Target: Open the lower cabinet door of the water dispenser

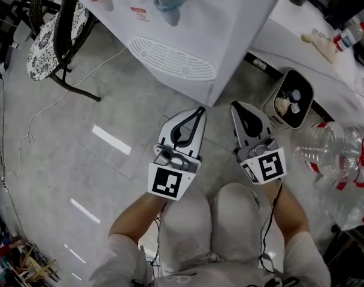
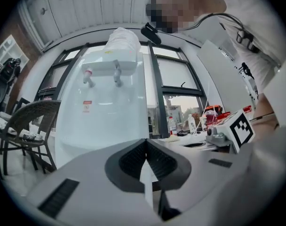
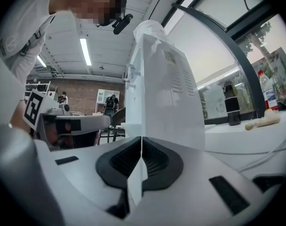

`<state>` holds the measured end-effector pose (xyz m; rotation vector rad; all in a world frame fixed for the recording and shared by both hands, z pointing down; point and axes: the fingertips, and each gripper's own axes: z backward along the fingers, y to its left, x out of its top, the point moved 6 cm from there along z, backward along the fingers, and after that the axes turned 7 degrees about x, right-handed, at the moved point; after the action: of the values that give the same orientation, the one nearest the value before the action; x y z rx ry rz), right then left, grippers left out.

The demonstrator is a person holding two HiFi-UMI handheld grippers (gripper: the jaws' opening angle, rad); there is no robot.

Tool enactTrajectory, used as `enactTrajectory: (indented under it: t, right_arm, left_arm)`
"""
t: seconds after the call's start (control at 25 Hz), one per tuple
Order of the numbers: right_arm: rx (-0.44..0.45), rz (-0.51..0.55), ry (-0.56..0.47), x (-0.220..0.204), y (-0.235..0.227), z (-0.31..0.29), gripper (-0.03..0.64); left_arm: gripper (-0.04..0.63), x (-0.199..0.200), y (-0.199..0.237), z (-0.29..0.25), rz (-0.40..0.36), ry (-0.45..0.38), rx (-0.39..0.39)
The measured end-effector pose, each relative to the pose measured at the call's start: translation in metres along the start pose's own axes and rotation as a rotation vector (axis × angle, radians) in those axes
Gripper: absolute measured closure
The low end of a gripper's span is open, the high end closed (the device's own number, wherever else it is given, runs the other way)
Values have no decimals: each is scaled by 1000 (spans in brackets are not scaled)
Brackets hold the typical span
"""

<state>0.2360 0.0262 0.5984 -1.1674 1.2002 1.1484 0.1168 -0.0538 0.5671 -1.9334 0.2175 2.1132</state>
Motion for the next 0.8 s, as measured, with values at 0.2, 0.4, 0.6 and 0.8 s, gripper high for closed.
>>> enactTrajectory:
  t: [0.2, 0.4, 0.6, 0.8]
  right_arm:
    - [5, -16, -2, -30, -12, -10, 600]
    - [25, -3, 0, -49, -15, -20, 598]
    - [26, 2, 15, -65, -18, -26, 592]
    - [19, -6, 43, -79, -24, -32, 497]
  left_arm:
    - [594, -25, -2, -8, 6, -4, -21]
    - [594, -46, -7, -10, -4, 3, -43]
    - [594, -57, -10, -10, 6, -2, -47]
    - [594, -57, -13, -9, 1, -15, -66]
